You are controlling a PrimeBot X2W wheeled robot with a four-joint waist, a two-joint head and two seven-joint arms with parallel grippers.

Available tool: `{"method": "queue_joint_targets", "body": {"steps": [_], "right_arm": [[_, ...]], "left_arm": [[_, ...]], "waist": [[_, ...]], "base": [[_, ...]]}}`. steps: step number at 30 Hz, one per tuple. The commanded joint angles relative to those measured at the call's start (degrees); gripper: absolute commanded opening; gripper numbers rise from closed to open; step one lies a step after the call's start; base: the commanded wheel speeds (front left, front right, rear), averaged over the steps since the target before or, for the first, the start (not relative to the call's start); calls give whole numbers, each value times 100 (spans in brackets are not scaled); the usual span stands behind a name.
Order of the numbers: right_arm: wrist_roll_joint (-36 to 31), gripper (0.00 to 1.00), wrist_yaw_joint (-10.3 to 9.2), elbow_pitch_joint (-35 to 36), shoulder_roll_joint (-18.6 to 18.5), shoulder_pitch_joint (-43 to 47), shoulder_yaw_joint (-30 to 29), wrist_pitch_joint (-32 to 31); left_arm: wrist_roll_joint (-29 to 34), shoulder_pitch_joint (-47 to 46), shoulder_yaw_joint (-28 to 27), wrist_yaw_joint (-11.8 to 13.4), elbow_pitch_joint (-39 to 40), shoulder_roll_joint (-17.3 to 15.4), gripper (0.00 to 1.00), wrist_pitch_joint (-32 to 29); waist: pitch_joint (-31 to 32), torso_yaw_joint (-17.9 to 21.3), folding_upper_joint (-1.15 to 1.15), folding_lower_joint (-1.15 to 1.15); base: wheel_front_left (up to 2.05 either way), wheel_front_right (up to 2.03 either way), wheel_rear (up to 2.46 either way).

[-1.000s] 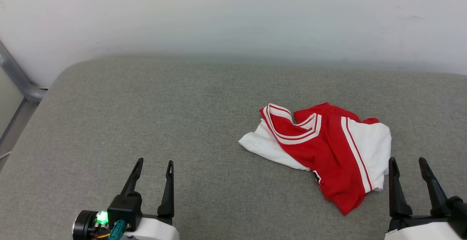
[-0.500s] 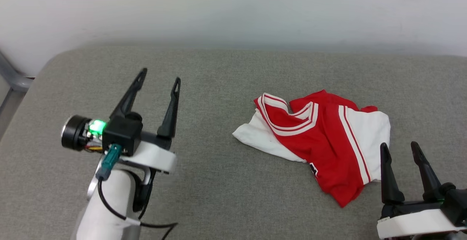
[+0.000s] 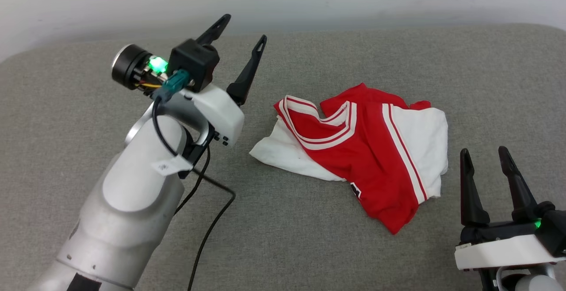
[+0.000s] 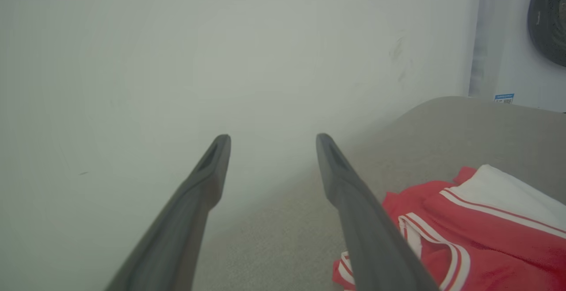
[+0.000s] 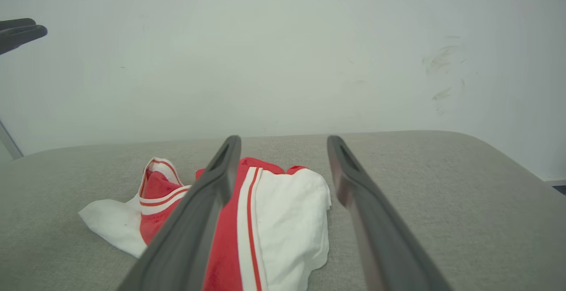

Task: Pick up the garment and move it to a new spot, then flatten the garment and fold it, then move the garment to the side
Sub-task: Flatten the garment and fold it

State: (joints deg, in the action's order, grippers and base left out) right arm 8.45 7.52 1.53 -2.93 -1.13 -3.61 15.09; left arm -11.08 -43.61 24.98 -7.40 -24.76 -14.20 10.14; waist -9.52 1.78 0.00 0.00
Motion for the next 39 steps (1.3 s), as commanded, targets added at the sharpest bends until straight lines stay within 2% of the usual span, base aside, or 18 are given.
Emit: {"method": "queue_joint_targets", "body": {"steps": [1,9,14,17,20,25,28,29,30,31,35,39], "right_arm": [[16,100,-5,26,10,-76,-6,12],[8,100,-5,49,10,-258,20,12],[40,100,-5,59,10,-349,58,12],[71,100,-5,59,10,-407,76,12],[87,100,-5,58,10,-461,76,12],[108,100,-5,70,10,-524,66,12],[120,100,-5,85,10,-572,68,12],[117,100,-5,86,10,-581,64,12],[109,100,-5,85,10,-585,56,12],[99,100,-5,90,10,-589,40,12],[42,100,-5,69,10,-589,18,12],[54,100,-5,43,10,-535,13,11]], "left_arm": [[-265,-140,184,1,-117,-72,100,-178],[-2429,-1139,2034,0,-621,-495,100,-2807],[-3330,-1537,3028,-2,-637,-838,100,-4070],[-3669,-1673,3506,-2,-712,-1006,100,-4513],[-3932,-1777,3843,-2,-824,-1098,100,-4702],[-4153,-1804,4383,-2,-1015,-1206,100,-4731],[-4285,-1736,4557,-2,-1205,-1159,100,-4672],[-4317,-1708,4624,-2,-1226,-1133,85,-4687],[-4334,-1691,4683,-2,-1222,-1120,40,-4667],[-4344,-1683,4720,-2,-1223,-1110,0,-4630],[-4296,-1722,4813,-2,-1078,-1173,0,-4433],[-4183,-1843,4808,-2,-742,-1292,0,-3697]], "waist": [[-74,71,0,0],[-310,275,0,0],[-458,416,0,0],[-543,502,0,0],[-625,589,0,0],[-760,681,0,0],[-847,703,0,0],[-867,700,0,0],[-884,690,0,0],[-898,674,0,0],[-880,580,0,0],[-752,464,0,0]], "base": [[0,0,0],[0,0,0],[0,0,0],[0,0,0],[0,0,0],[0,0,0],[0,0,0],[0,0,0],[0,0,0],[0,0,0],[0,0,0],[0,0,0]]}}
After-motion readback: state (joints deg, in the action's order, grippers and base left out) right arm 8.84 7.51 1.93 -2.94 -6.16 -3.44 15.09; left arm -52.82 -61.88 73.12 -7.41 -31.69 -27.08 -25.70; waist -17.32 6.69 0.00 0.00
